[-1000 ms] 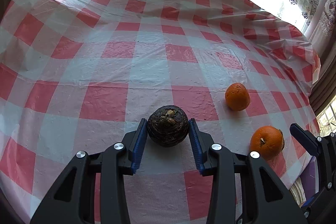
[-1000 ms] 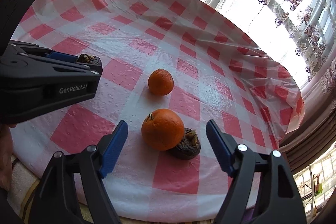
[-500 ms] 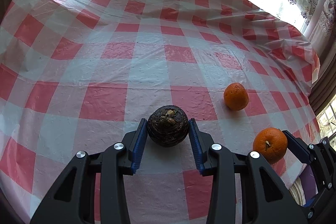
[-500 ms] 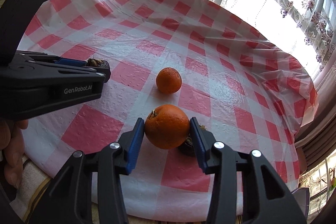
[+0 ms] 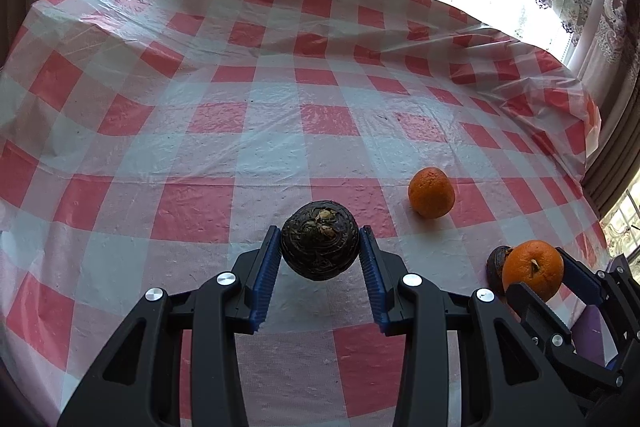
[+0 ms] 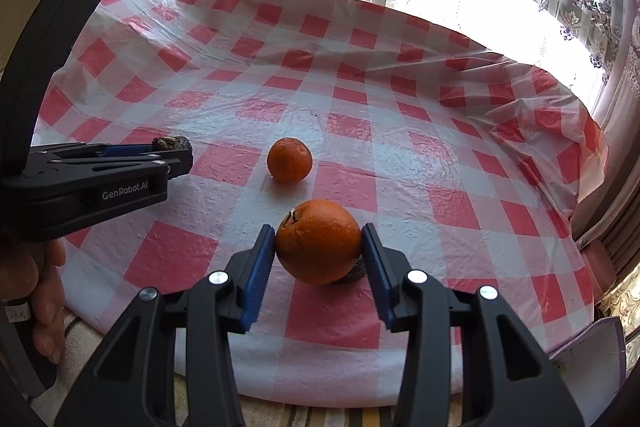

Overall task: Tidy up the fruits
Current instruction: 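Carry the bulb with the left gripper while the right gripper carries the orange over the box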

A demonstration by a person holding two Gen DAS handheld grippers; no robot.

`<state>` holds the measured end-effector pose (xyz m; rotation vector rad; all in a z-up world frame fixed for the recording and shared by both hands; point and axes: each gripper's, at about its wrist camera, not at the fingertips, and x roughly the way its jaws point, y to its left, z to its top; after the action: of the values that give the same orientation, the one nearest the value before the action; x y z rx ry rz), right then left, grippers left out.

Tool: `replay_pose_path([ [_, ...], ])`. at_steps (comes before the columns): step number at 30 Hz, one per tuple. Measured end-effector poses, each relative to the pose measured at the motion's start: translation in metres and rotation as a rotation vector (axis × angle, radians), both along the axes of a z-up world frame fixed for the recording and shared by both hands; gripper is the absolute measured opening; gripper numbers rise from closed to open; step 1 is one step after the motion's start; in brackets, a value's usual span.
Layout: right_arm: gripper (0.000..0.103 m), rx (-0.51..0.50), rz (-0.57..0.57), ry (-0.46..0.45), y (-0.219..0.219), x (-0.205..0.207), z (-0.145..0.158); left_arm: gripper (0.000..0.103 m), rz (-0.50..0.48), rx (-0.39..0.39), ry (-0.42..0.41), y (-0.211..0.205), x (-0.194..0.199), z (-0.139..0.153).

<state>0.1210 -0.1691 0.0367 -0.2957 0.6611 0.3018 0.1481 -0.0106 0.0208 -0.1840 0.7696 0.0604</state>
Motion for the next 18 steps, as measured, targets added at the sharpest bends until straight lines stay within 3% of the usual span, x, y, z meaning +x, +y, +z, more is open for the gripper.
replay_pose_path([
  [18, 0.045, 0.135, -0.062, 0.036, -0.039, -0.004, 0.004, 0.038, -0.050, 0.134, -0.083, -0.029, -0.011, 0.015],
])
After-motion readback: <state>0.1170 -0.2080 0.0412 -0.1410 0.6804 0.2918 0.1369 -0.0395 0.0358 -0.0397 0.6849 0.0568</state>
